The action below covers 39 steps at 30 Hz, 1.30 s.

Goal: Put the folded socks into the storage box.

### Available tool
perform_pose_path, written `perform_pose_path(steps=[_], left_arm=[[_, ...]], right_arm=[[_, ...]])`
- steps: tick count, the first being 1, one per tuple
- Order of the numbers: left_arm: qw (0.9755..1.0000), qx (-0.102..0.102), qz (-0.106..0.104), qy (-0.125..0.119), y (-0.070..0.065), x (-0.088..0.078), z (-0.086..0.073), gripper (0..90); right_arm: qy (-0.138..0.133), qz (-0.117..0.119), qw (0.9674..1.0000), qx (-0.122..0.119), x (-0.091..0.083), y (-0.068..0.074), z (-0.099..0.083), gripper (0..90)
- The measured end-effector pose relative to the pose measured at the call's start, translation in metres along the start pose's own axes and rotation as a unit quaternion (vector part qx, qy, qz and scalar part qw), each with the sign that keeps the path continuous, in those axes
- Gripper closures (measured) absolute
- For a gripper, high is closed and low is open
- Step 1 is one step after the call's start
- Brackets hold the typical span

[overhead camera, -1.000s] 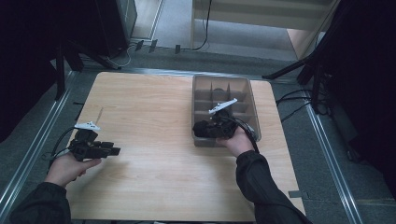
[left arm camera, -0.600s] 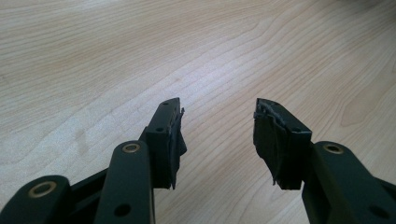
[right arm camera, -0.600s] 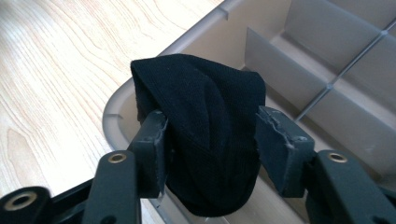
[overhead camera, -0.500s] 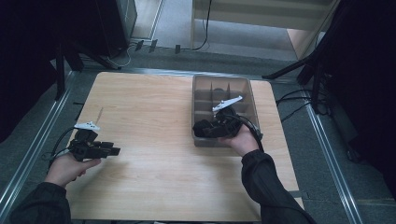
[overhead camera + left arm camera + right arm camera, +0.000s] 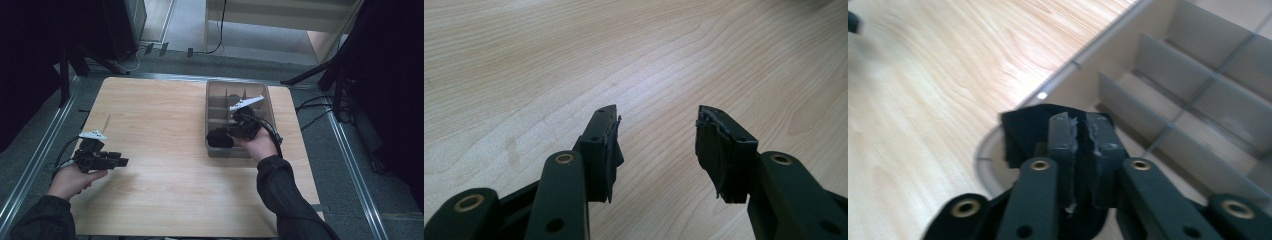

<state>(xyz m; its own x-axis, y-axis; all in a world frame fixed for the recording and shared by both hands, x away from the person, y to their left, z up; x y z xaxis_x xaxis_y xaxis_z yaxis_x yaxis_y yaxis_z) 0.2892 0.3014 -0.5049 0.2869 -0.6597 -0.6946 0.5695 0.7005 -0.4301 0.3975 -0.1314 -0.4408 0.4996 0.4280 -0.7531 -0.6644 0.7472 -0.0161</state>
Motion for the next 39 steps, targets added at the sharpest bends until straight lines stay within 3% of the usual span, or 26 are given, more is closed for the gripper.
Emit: perform_pose_path(steps=[4,10,15,25,33,35,39], left_arm=[[1.0000,-0.001,-0.001,0.001,0.001,0.000,0.000,50.8],[1.0000,0.000,0.000,0.001,0.000,0.001,0.000,50.8],[1.0000,0.001,0.000,0.002,0.000,0.001,0.000,50.8],[1.0000,0.002,-0.001,0.002,-0.001,0.001,0.000,50.8],[1.0000,0.003,0.001,0.003,-0.001,0.002,0.000,50.8],[1.0000,0.004,0.000,0.004,-0.001,0.001,0.000,50.8],[1.0000,0.004,-0.001,0.004,-0.001,0.001,0.000,50.8]], right_arm=[[0.017,0.003,0.9999,0.000,0.010,0.000,-0.004,89.5],[0.042,0.019,0.9987,-0.023,0.021,0.012,-0.010,90.0],[0.057,0.021,0.9978,-0.026,0.028,0.016,-0.014,90.0],[0.084,0.021,0.9959,-0.026,0.032,0.019,-0.015,90.0],[0.069,0.006,0.9973,-0.027,0.032,0.024,-0.019,90.0],[0.071,0.003,0.9968,-0.037,0.033,0.025,-0.019,90.0],[0.088,0.010,0.9957,-0.029,0.036,0.025,-0.019,90.0]])
Point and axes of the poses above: each handheld gripper's, and its own axes: x roughly forward along the jaws, z roughly out of its top, y roughly to its left, the point moved 1 cm from there along x, roughly forward along the jaws, and after that the axes turned 10 degrees about -z, right-handed, at the moved point
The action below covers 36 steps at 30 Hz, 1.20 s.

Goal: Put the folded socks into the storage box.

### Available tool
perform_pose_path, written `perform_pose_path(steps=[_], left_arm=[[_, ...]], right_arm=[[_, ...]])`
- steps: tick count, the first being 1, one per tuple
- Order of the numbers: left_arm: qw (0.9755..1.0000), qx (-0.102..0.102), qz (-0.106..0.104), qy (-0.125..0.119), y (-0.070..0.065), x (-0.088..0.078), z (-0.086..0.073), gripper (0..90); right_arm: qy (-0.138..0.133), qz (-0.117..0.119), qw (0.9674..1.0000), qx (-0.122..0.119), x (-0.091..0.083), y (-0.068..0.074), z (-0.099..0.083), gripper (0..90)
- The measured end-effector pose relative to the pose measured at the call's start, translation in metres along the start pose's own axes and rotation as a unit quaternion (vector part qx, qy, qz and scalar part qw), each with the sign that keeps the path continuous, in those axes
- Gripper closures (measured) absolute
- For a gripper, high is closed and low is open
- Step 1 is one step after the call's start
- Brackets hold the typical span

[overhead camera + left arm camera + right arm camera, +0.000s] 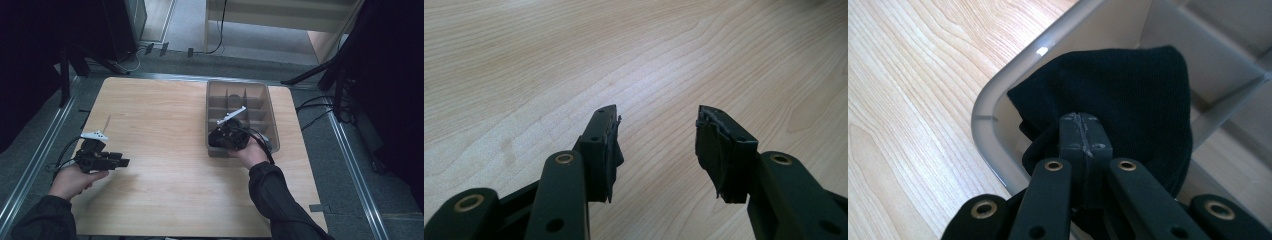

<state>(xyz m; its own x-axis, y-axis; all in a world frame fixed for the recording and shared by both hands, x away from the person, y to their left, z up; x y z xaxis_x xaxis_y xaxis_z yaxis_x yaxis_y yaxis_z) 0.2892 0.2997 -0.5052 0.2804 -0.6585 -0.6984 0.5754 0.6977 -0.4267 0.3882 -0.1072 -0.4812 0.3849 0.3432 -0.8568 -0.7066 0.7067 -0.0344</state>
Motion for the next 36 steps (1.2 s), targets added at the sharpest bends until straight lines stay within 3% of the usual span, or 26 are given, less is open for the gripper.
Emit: perform_pose_path(steps=[6,17,23,31,36], left_arm=[[1.0000,0.000,-0.001,0.000,0.001,0.000,0.000,50.9],[1.0000,0.000,-0.002,0.001,0.000,0.001,0.000,50.8],[1.0000,0.000,-0.001,0.001,0.000,0.001,0.000,50.8],[1.0000,0.001,0.000,0.002,0.000,0.001,0.000,50.7],[1.0000,0.002,0.000,0.005,0.000,0.002,0.000,50.7]], right_arm=[[0.025,-0.002,0.9997,0.000,0.007,0.002,0.003,90.0],[0.038,0.008,0.9991,0.015,0.013,-0.001,0.004,90.0],[0.048,-0.008,0.9988,-0.003,0.014,0.002,0.007,90.0],[0.039,-0.004,0.9992,0.001,0.012,0.002,0.006,89.8],[0.017,0.003,0.9998,-0.007,-0.004,0.002,0.008,88.9]])
Point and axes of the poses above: each handheld gripper's, and its own axes: x roughly forward along the jaws, z roughly out of its top, y roughly to its left, the point moved 1 cm from there along x, roughly forward along the jaws, and after that the axes turned 10 degrees about -z, right-handed, at the moved point
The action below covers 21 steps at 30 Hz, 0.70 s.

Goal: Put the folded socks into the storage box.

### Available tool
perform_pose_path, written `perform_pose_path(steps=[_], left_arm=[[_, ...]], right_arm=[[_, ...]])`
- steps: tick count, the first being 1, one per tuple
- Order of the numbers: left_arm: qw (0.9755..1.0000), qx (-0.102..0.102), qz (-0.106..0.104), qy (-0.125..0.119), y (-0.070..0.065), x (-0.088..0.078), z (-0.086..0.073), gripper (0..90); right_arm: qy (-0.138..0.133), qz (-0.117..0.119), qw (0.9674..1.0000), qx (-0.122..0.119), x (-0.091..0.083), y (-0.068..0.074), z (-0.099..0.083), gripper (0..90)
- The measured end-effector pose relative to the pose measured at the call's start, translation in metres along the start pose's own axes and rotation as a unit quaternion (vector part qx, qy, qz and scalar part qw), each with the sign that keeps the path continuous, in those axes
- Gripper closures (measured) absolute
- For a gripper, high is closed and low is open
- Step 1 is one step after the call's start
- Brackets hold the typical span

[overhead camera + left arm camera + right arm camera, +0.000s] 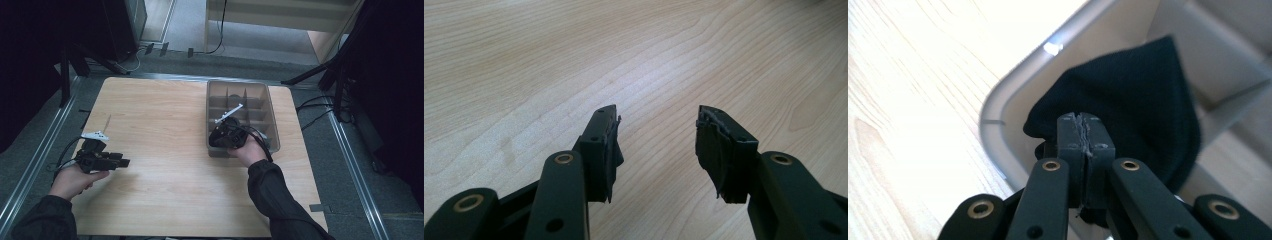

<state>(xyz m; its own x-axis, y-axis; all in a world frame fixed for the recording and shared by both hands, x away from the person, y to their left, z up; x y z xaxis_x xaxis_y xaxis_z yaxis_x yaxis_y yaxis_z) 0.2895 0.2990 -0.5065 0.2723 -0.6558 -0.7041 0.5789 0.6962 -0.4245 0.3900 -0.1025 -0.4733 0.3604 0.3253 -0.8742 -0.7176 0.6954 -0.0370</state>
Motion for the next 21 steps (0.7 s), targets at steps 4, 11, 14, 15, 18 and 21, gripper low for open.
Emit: perform_pose_path(steps=[4,11,14,15,18,21], left_arm=[[1.0000,0.000,0.000,-0.003,-0.001,0.000,0.000,50.7],[1.0000,0.000,-0.001,-0.002,-0.001,0.000,0.000,50.7],[1.0000,-0.001,-0.001,-0.001,0.000,0.000,0.000,50.7],[1.0000,-0.001,-0.001,-0.002,0.000,0.000,0.000,50.7],[1.0000,0.000,-0.002,-0.001,0.000,-0.001,0.000,50.7],[1.0000,-0.001,-0.002,-0.001,0.000,-0.001,0.000,50.7]], right_arm=[[-0.017,-0.007,0.9998,0.003,-0.012,-0.007,0.002,89.9],[-0.032,-0.022,0.9989,0.027,-0.017,-0.025,0.004,90.0],[-0.038,-0.033,0.9981,0.036,-0.016,-0.033,0.004,90.0],[-0.038,-0.038,0.9977,0.042,-0.016,-0.035,0.004,90.0],[-0.037,-0.051,0.9965,0.054,-0.013,-0.043,0.003,90.0],[-0.030,-0.049,0.9965,0.060,-0.006,-0.047,0.002,89.9]])
Point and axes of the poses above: each handheld gripper's, and its own axes: x roughly forward along the jaws, z roughly out of its top, y roughly to its left, the point moved 1 cm from there along x, roughly forward along the jaws, and after that the axes turned 10 degrees about -z, right-handed, at the moved point
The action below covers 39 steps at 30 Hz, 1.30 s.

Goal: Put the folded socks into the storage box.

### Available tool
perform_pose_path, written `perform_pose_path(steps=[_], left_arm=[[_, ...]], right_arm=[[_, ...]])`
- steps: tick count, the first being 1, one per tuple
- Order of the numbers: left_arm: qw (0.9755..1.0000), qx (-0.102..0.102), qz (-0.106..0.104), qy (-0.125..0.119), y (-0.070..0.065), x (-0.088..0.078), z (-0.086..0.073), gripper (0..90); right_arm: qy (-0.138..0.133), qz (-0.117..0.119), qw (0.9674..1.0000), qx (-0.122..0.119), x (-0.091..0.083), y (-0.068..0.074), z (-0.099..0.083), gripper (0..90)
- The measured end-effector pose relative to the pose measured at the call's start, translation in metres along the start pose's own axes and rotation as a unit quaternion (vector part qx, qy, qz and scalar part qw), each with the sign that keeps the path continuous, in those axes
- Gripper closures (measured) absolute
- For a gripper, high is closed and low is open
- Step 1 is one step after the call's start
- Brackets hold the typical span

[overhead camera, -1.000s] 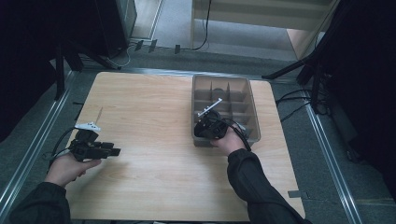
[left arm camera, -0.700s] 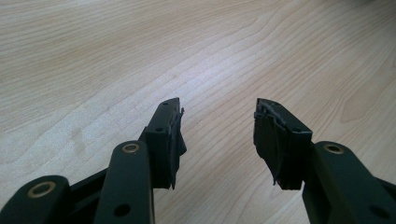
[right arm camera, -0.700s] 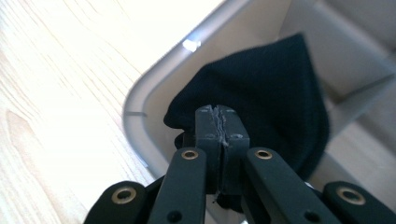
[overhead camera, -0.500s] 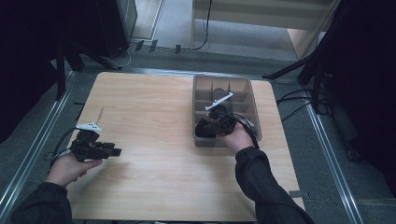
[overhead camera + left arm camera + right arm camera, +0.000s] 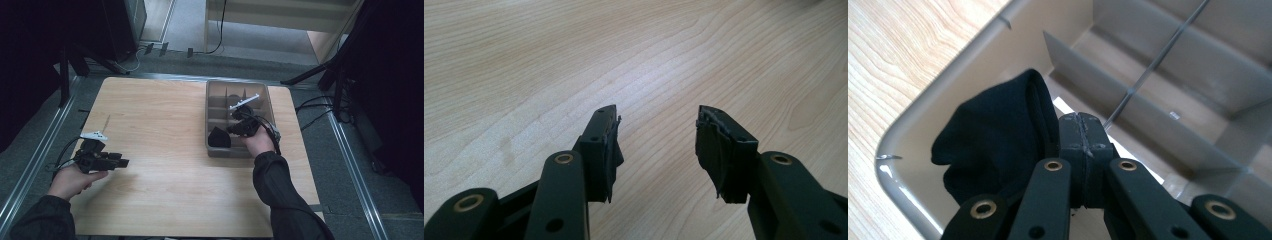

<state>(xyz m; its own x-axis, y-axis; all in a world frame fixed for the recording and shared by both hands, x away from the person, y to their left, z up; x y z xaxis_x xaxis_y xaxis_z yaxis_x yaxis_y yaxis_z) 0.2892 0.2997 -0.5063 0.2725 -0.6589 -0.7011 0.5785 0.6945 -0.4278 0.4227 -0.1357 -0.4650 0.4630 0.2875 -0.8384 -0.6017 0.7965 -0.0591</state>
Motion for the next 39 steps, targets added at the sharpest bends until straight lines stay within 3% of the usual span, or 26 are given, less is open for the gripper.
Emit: perform_pose_path(steps=[4,15,20,27,39], left_arm=[[1.0000,0.000,0.000,0.000,0.000,0.000,0.000,50.8],[1.0000,0.003,-0.001,0.003,0.000,0.001,0.000,50.7],[1.0000,0.002,0.000,0.003,0.000,0.001,0.000,50.7],[1.0000,0.002,-0.001,0.004,-0.001,0.001,0.000,50.7],[1.0000,0.004,0.000,0.002,-0.001,0.002,0.001,50.7]], right_arm=[[0.008,0.008,0.9998,-0.014,0.007,0.006,-0.001,90.0],[0.003,0.019,0.9976,-0.067,0.003,0.024,-0.003,90.0],[0.018,0.027,0.9962,-0.081,0.003,0.032,-0.007,90.0],[0.030,0.029,0.9955,-0.085,0.010,0.033,-0.011,90.0],[0.056,0.017,0.9957,-0.071,0.015,0.034,-0.012,90.0]])
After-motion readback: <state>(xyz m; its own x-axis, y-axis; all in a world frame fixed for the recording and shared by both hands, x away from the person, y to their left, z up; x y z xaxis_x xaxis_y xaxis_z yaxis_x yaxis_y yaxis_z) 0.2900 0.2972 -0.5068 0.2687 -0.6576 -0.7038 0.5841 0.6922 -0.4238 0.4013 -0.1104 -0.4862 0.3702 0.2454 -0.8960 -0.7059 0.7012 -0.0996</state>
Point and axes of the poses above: each handheld gripper's, and its own axes: x roughly forward along the jaws, z roughly out of its top, y roughly to its left, the point moved 1 cm from there along x, roughly forward along the jaws, and after that the axes turned 10 degrees about -z, right-handed, at the moved point
